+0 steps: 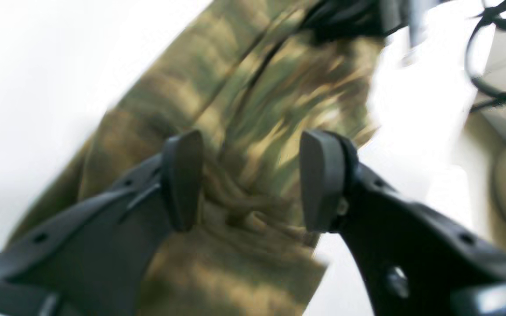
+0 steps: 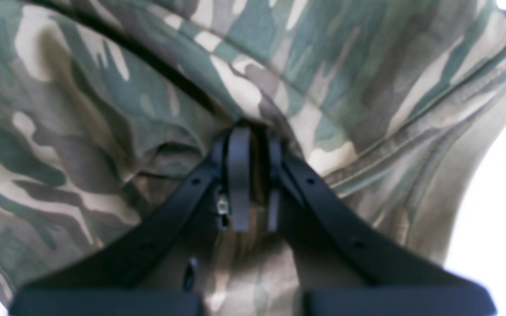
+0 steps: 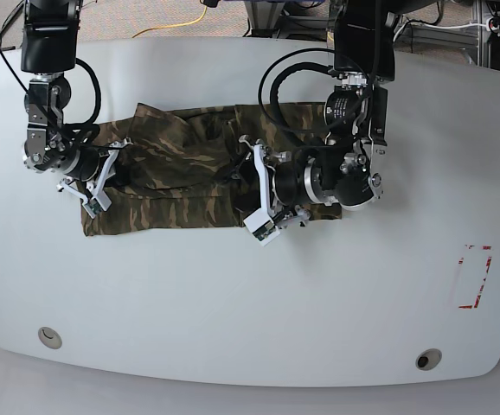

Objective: Layout the t-shirt on the table in an organized manner, then fold the t-shirt properly
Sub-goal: 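Fold the held shirt end with the left gripper toward the right gripper, then hold the folded end with the left gripper while the right gripper regrasps its end, then fold the shirt end held by the right gripper over toward the left gripper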

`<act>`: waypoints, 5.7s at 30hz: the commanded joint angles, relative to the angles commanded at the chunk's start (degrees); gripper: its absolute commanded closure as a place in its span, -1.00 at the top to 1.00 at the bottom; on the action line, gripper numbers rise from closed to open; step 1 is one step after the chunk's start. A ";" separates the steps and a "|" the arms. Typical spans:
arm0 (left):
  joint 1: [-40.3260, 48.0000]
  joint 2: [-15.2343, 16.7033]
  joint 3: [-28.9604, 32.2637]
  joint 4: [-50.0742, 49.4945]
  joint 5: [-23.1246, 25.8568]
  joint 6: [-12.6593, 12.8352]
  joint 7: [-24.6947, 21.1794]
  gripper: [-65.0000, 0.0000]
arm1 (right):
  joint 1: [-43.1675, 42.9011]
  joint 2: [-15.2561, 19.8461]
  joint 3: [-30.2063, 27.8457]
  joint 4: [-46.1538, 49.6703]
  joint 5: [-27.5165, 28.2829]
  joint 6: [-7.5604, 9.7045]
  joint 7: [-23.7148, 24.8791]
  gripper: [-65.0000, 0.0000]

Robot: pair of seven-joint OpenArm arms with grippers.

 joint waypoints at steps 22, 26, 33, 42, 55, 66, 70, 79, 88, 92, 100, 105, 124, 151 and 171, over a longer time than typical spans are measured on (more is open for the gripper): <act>5.98 -15.90 -6.59 2.02 12.84 0.00 -10.46 -0.23 | 0.18 -0.18 0.35 0.09 0.00 0.00 -0.44 -0.86; 7.91 -17.04 -6.59 2.02 13.54 0.00 -10.99 -0.34 | 0.18 -0.26 0.35 0.09 0.00 0.00 -0.44 -0.86; 10.46 -18.54 -6.86 2.02 13.45 0.00 -10.81 -0.79 | 0.18 -0.26 0.35 0.09 0.00 0.00 -0.44 -0.86; 13.10 -20.03 -6.77 1.49 13.63 0.00 -10.90 -0.79 | 0.18 -0.26 0.44 0.09 0.00 0.00 -0.35 -0.86; 12.66 -22.05 -6.86 -6.59 13.63 0.00 -11.08 -0.78 | 1.14 -0.35 0.44 3.52 0.62 0.00 -0.44 -0.81; 12.57 -23.11 -6.68 -12.92 13.63 0.00 -13.89 -0.78 | 1.32 -4.31 5.27 19.16 0.70 0.00 -8.44 0.60; 12.57 -23.11 -6.68 -13.19 13.63 0.00 -13.89 -0.78 | 2.73 -6.86 10.64 22.42 0.70 0.00 -12.84 0.85; 12.57 -23.81 -6.68 -13.19 13.63 0.00 -13.89 -0.78 | 10.46 -9.76 24.09 16.26 0.79 0.00 -22.59 1.00; 12.57 -23.99 -6.68 -13.19 13.63 0.00 -13.89 -0.78 | 11.60 -4.66 28.22 2.55 12.40 0.00 -23.21 1.00; 12.57 -24.08 -6.68 -13.19 13.63 0.00 -13.89 -0.78 | 11.60 -1.14 28.31 -4.66 18.81 0.00 -22.95 1.00; 12.57 -24.08 -6.68 -13.27 13.63 0.00 -13.89 -0.78 | 11.34 2.20 27.96 -12.84 23.30 0.00 -20.31 1.00; 12.57 -24.08 -6.68 -13.27 13.63 0.00 -13.89 -0.78 | 11.34 2.11 27.87 -13.80 23.21 0.00 -20.31 1.00; 12.66 -24.08 -6.68 -13.27 13.63 0.00 -13.89 -0.78 | 6.77 -3.69 27.60 -13.36 23.21 0.00 -20.40 1.00; 13.01 -24.08 -6.68 -13.27 13.63 0.00 -13.80 -0.78 | 4.92 -6.68 18.29 -5.01 23.21 0.00 -17.58 -0.97; 10.99 -23.99 -6.51 -17.05 18.20 0.00 -13.98 -0.77 | 0.09 -13.80 15.56 34.99 23.30 -0.22 -33.85 -1.00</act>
